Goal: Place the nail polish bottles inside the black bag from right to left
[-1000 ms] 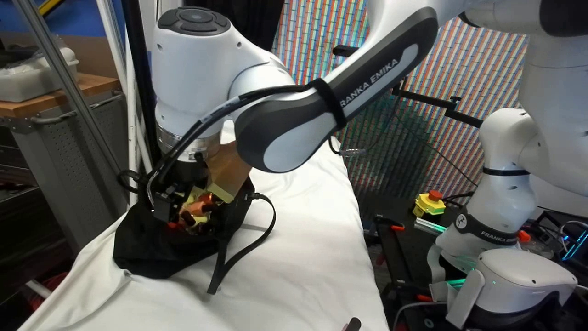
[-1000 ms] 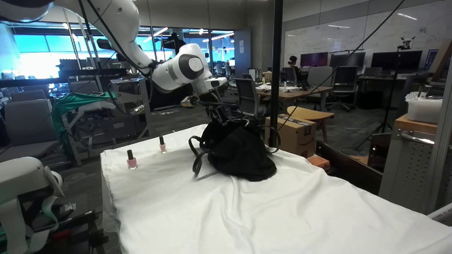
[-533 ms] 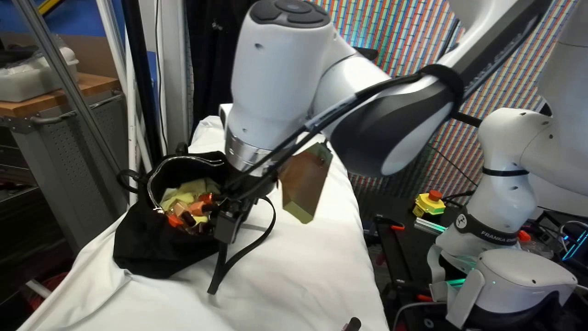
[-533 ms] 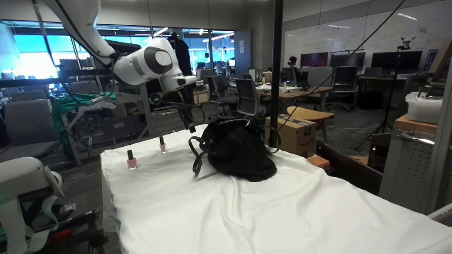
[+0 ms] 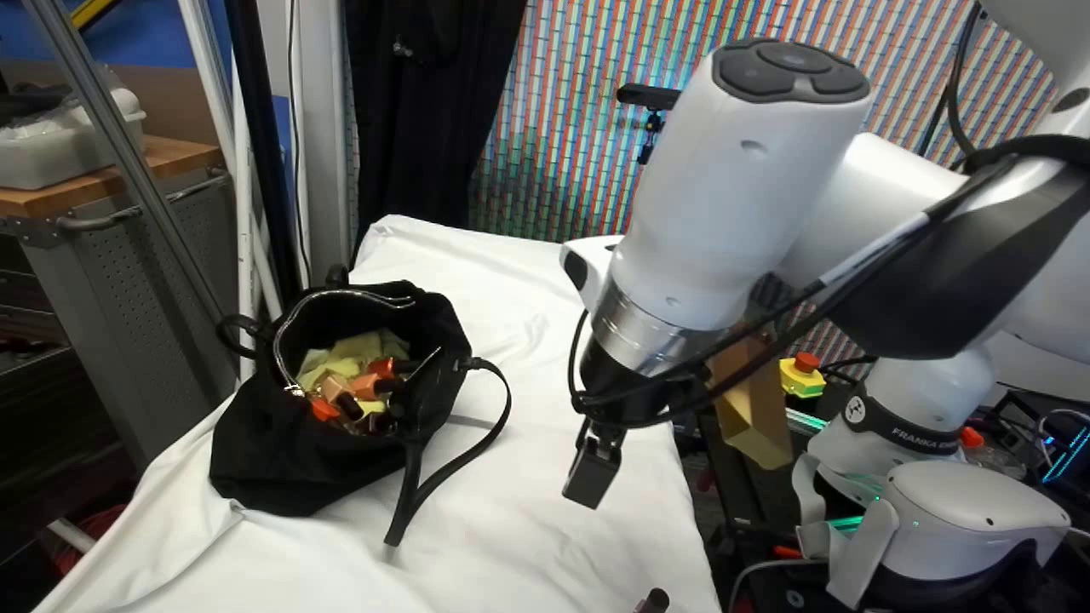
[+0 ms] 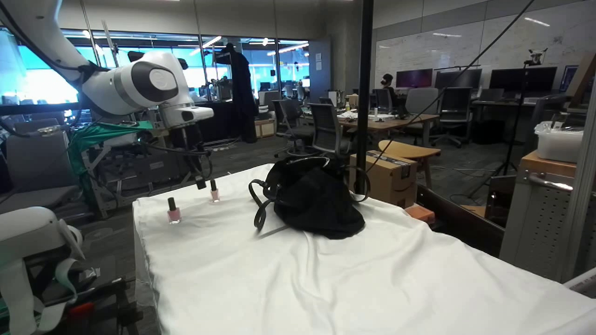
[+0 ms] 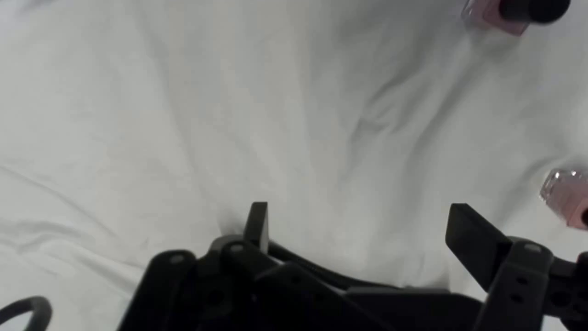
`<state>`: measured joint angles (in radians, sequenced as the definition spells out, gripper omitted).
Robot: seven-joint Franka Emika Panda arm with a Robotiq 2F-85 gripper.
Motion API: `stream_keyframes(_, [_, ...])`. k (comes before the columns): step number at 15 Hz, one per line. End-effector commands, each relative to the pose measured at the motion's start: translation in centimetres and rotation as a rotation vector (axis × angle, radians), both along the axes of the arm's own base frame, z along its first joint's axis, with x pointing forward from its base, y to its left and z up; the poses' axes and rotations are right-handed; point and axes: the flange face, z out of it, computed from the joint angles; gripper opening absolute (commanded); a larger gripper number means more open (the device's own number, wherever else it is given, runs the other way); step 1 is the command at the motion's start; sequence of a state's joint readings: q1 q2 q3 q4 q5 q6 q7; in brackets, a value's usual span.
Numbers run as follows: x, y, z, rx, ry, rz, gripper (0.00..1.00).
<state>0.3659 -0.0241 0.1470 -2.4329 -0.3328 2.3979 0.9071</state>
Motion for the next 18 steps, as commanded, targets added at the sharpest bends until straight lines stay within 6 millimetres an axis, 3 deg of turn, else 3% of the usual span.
stream_keyframes(1, [-3.6,0.9,-1.1,0.044,0.011,0.017,1.00])
stream_keyframes(6, [-5.9,3.9,-3.1,0.093,0.043,0.076,1.00])
stream_keyframes(10, [-6.1,5.4,-4.4,0.150,0.069,0.107,1.00])
stream_keyframes(18, [-3.9,4.6,-7.4,0.206,0.093,0.076,1.00])
